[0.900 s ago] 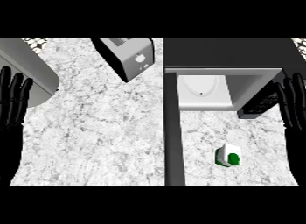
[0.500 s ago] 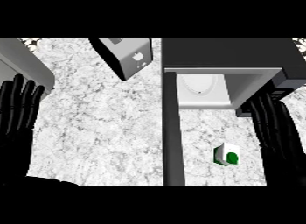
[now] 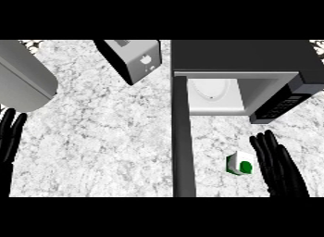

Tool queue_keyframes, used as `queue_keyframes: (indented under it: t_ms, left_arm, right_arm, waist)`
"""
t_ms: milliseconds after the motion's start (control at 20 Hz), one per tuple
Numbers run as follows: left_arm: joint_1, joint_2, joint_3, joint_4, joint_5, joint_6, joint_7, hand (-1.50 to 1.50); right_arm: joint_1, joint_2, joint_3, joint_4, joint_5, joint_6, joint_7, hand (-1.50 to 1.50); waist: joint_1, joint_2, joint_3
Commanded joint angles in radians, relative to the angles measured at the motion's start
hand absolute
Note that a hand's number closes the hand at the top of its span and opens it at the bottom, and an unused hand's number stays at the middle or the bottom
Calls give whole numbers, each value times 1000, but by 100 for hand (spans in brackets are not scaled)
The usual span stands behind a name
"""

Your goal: Pick up the milk, place it into the microwave and close the microwave

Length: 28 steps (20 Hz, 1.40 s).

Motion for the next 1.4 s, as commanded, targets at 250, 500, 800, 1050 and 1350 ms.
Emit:
queue_keyframes:
  t_ms: [250, 500, 800, 1050, 1350]
  left_arm:
    - [157, 32, 104, -113, 158, -113, 17, -150]
    - [246, 6, 140, -106, 177, -194, -65, -150]
    - [295, -20, 182, -123, 192, -246, -89, -150]
    - [318, 9, 238, -231, 313, -248, 28, -150]
    - [320, -41, 249, -153, 269, -315, -51, -150]
  right_arm:
    - [110, -43, -74, 44, -22, -51, -78, -150]
    - [116, -44, -54, 129, -31, -63, -138, -150]
    - [168, -77, -118, 181, -99, -62, -217, -150]
    - [30, -21, -223, 419, -132, -94, -262, -150]
    - [92, -83, -346, 476, -241, -48, -394, -150]
  waist:
    - [2, 1, 0]
    - [4, 1, 0]
    - [3, 1, 0]
    - [11, 2, 1]
    - [4, 1, 0]
